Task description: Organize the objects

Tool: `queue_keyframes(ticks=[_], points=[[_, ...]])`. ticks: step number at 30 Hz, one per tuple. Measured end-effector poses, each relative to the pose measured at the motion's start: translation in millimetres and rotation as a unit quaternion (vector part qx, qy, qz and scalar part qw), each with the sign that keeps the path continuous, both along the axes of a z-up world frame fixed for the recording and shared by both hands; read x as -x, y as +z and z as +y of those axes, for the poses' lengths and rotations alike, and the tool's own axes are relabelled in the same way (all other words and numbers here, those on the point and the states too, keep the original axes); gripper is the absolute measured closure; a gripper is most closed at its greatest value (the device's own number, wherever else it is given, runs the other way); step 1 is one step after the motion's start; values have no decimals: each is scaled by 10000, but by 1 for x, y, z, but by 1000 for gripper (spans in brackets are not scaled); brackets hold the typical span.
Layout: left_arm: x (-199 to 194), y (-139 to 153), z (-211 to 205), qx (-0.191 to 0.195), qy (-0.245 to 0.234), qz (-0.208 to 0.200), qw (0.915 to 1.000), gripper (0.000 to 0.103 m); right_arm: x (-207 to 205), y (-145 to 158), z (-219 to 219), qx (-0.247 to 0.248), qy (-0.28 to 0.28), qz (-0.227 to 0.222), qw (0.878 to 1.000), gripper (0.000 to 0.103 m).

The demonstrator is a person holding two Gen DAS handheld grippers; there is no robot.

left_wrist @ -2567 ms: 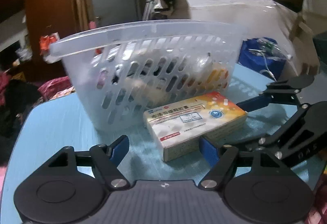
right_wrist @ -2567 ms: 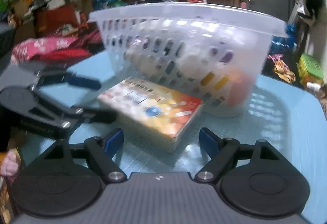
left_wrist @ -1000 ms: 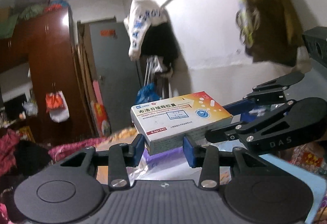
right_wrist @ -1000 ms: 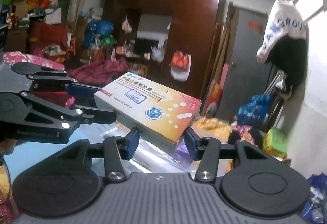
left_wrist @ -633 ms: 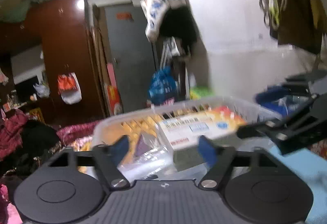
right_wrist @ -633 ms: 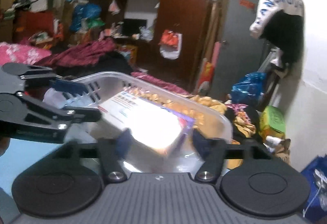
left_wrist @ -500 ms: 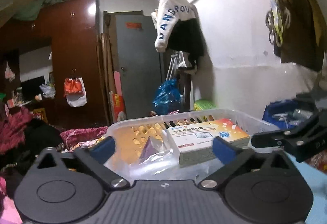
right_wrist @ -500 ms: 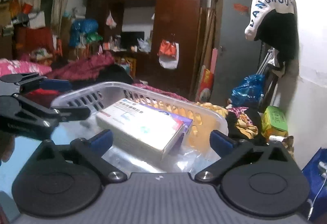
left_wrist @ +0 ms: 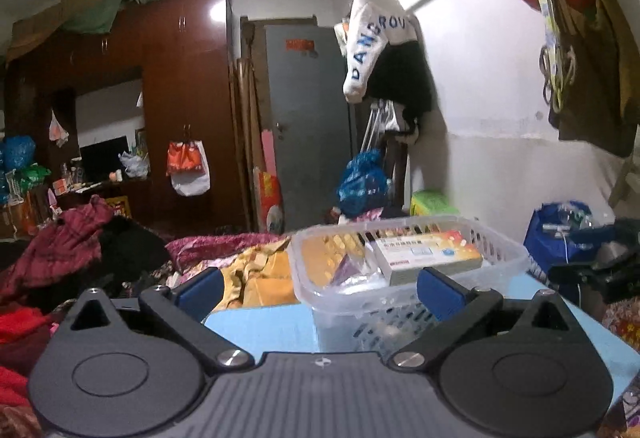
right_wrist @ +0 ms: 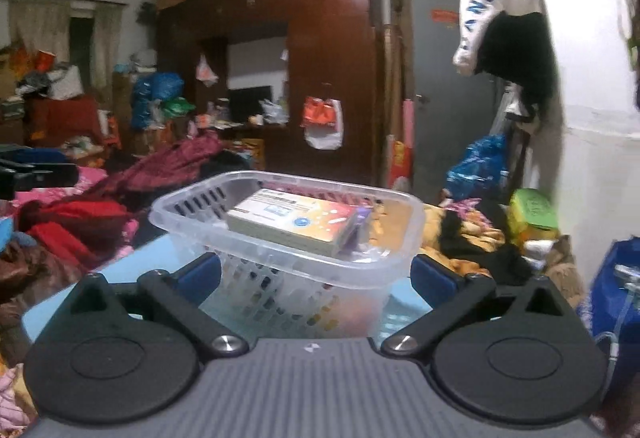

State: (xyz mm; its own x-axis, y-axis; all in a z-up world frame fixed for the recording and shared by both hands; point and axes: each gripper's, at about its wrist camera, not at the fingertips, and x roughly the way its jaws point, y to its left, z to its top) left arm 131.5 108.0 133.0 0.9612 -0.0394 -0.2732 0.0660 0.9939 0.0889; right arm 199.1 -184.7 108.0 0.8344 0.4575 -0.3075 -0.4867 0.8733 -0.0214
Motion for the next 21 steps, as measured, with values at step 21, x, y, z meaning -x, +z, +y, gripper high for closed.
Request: queue_keyframes(ticks=[21], points=[[-23, -48, -34, 323, -341, 467, 9978, 0, 6, -20, 0, -469, -133, 278, 9984, 0]])
